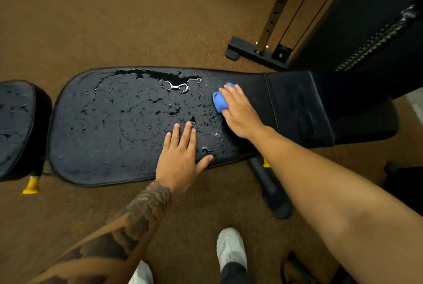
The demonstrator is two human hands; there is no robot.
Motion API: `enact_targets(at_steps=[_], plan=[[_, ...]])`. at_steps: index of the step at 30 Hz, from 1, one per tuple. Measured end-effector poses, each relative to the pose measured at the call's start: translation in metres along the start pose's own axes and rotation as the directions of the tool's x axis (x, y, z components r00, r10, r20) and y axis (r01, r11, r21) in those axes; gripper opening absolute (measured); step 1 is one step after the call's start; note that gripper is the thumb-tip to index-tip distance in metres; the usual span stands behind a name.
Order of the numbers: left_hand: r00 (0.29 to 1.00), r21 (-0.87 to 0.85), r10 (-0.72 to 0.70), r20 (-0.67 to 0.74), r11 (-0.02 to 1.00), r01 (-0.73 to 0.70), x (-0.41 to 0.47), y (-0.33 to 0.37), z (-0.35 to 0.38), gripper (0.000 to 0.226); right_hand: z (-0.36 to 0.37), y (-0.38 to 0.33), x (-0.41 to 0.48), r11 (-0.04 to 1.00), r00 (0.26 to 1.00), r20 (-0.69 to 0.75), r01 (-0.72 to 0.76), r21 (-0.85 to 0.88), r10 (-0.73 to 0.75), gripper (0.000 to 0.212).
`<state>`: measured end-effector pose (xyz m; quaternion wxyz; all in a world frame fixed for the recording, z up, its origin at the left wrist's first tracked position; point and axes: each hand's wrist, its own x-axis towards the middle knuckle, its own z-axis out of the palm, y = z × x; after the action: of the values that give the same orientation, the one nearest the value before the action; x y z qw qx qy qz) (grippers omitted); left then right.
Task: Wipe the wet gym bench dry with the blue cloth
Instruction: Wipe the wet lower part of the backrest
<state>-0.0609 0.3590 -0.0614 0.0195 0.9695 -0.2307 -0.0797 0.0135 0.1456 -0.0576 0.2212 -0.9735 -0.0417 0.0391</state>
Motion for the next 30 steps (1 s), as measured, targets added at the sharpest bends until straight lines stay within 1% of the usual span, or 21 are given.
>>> enact_targets(at_steps=[2,5,7,8,12,14,17,20,22,24,26,29,30], plan=[[1.000,0.002,0.007,0.006,1.000,-0.007,0.000,0.000,0.001,0.085,0.006,-0.012,-0.013,1.000,1.000,-0.025,-0.002,0.024,0.003,0.063],[1.000,-0.013,0.003,0.013,1.000,-0.003,0.001,0.000,0.001,0.086,0.009,-0.014,-0.059,0.995,0.996,0.021,0.091,0.041,-0.092,0.062],[1.000,-0.023,-0.004,0.018,1.000,0.004,0.001,0.001,-0.001,0.087,0.002,0.000,-0.080,0.991,0.992,0.012,0.128,0.034,-0.128,0.061],[1.000,-0.019,-0.004,0.017,1.000,0.004,0.001,0.000,-0.001,0.087,-0.003,0.010,-0.083,0.995,0.995,-0.015,0.101,0.026,-0.100,0.060],[1.000,-0.010,0.006,-0.003,1.000,-0.006,0.001,-0.001,0.000,0.086,-0.012,0.028,-0.050,0.992,0.984,-0.130,-0.123,0.021,0.125,0.055],[1.000,-0.012,0.007,-0.010,1.000,-0.008,0.001,-0.001,0.003,0.086,-0.005,0.018,-0.031,0.990,0.979,-0.147,-0.143,0.016,0.144,0.055],[0.999,-0.022,0.015,-0.030,1.000,-0.016,0.001,-0.001,0.005,0.085,0.011,-0.007,-0.036,0.999,0.993,-0.111,-0.049,0.008,0.049,0.059],[0.999,-0.030,0.022,-0.025,0.999,-0.023,0.001,-0.001,0.005,0.085,0.015,-0.020,-0.091,0.991,0.991,-0.009,0.132,-0.010,-0.132,0.061],[0.999,-0.044,0.020,-0.029,0.999,-0.021,0.001,-0.002,0.005,0.086,0.010,-0.009,-0.123,0.981,0.981,0.016,0.195,-0.008,-0.195,0.060],[0.999,-0.045,0.020,-0.030,0.999,-0.021,0.001,-0.002,0.005,0.085,0.000,0.012,-0.128,0.989,0.989,-0.016,0.145,0.007,-0.145,0.060],[0.999,-0.030,0.023,-0.038,0.999,-0.025,0.001,-0.002,0.005,0.084,-0.005,0.026,-0.113,0.999,0.998,-0.057,0.039,0.008,-0.038,0.059],[0.999,-0.025,0.022,-0.046,0.999,-0.023,0.001,-0.002,0.005,0.084,-0.001,0.021,-0.071,0.994,0.987,-0.122,-0.108,0.009,0.108,0.057],[0.999,-0.027,0.020,-0.045,0.999,-0.021,0.001,-0.001,0.005,0.084,0.003,0.014,-0.060,0.992,0.983,-0.127,-0.129,0.011,0.129,0.058]])
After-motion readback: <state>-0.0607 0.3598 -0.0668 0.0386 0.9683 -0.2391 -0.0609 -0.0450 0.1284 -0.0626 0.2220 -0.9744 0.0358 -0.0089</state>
